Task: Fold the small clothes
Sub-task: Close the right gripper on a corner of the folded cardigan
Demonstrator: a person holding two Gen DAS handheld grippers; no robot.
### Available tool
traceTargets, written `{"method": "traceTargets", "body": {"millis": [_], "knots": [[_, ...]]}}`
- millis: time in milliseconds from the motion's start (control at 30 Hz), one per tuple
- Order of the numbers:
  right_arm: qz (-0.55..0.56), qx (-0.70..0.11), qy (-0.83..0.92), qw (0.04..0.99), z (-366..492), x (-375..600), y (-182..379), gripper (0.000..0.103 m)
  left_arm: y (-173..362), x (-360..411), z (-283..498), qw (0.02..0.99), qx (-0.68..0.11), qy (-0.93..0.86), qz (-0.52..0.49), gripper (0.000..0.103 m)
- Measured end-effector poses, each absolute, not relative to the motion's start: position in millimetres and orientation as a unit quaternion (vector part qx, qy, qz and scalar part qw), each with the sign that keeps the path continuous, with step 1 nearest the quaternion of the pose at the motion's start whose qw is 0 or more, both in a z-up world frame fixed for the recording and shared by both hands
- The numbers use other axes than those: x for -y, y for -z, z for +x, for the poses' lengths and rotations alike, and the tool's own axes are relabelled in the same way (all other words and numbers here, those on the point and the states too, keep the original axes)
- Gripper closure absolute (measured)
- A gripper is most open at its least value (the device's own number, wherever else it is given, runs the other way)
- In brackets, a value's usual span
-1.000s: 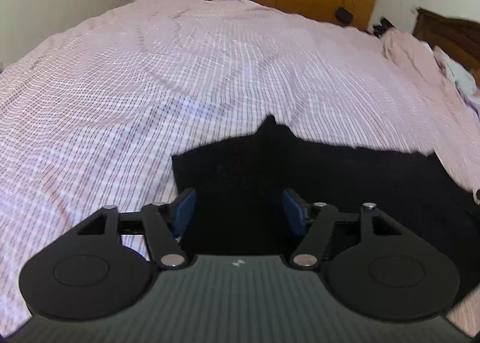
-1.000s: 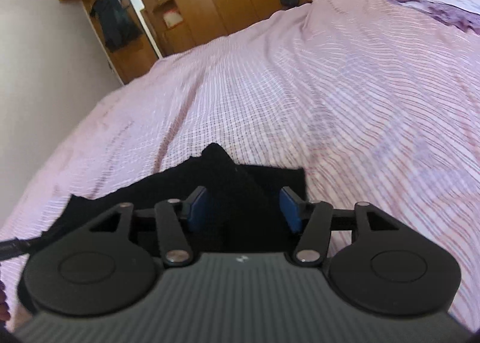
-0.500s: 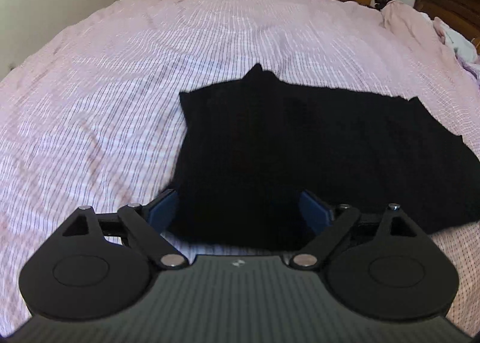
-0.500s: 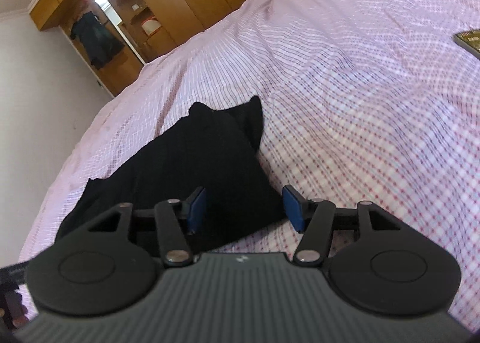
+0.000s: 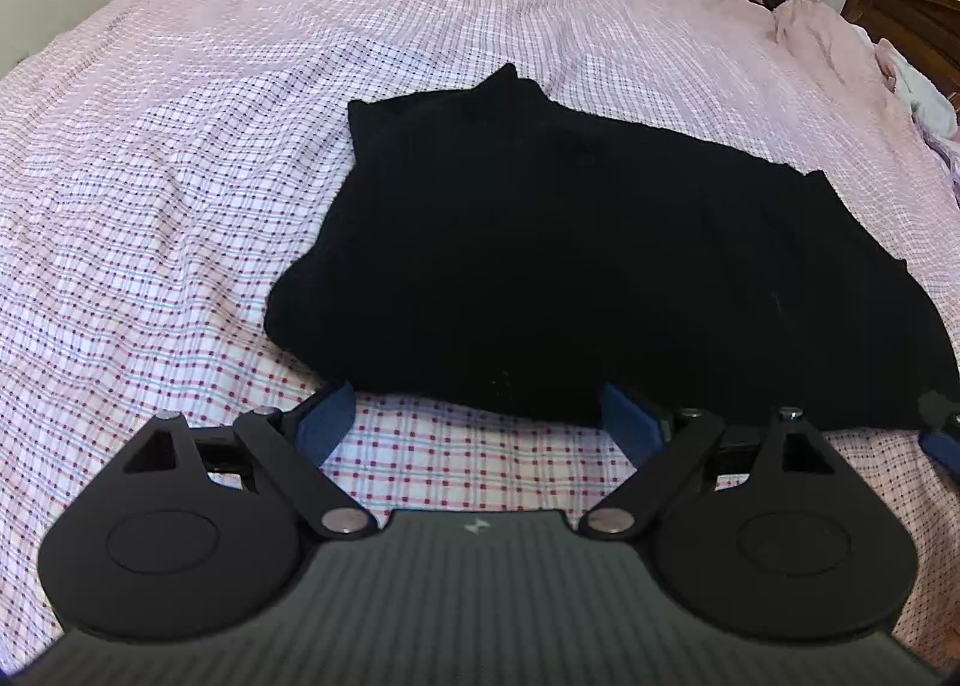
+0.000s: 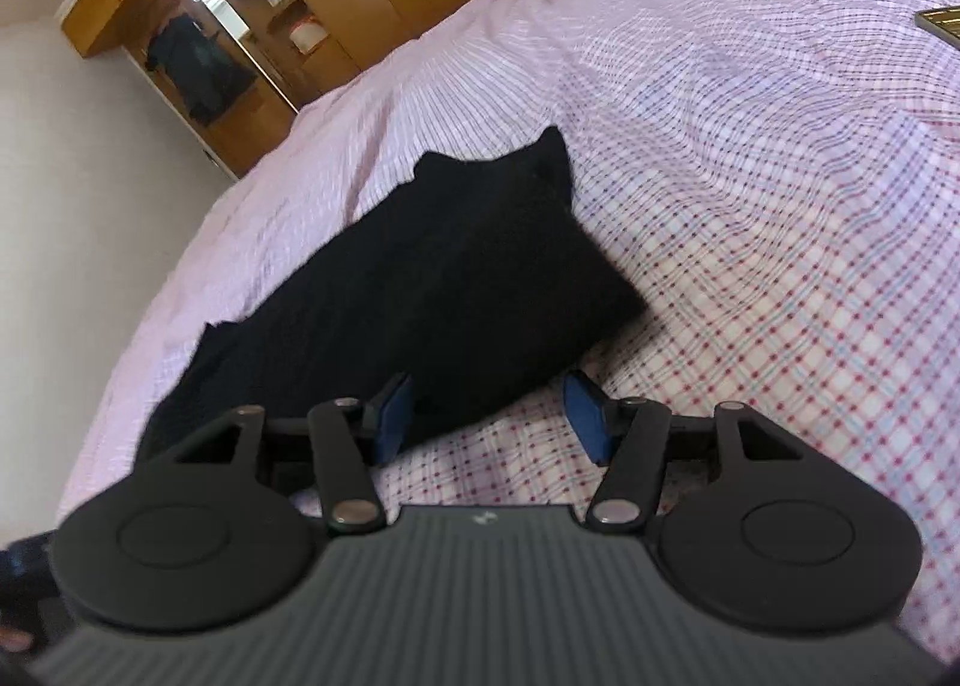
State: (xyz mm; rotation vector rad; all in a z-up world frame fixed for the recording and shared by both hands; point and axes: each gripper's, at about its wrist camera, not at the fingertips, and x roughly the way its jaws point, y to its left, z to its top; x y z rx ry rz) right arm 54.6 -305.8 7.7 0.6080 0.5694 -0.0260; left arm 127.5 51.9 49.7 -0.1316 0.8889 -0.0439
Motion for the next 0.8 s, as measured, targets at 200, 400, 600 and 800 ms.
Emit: {"method": "traceTargets", "body": {"millis": [200,400,600,800], "knots": [[0.326,-0.253,0.005,0.911,77.2,312.6,-3.2,0.044,-49.8,-51.6,127.4,0.899,-0.433,0.022,-0.062,0.011],[0.336,-0.244,0.001,0.910,101.3,317.9,-2.0,0.044,-48.0,-52.5,129.2,0.898,-0.436,0.020,-0.059,0.011],[0.329,-0.241,0.002,0.913,115.2,315.2,-2.9,0.044,-44.9,-53.0,131.6,0.897,-0.438,0.020,-0.058,0.010],[0.320,-0.225,0.011,0.920,126.3,317.2,-2.4,0.045,-40.2,-50.5,133.8,0.898,-0.437,0.021,-0.050,0.008]]}}
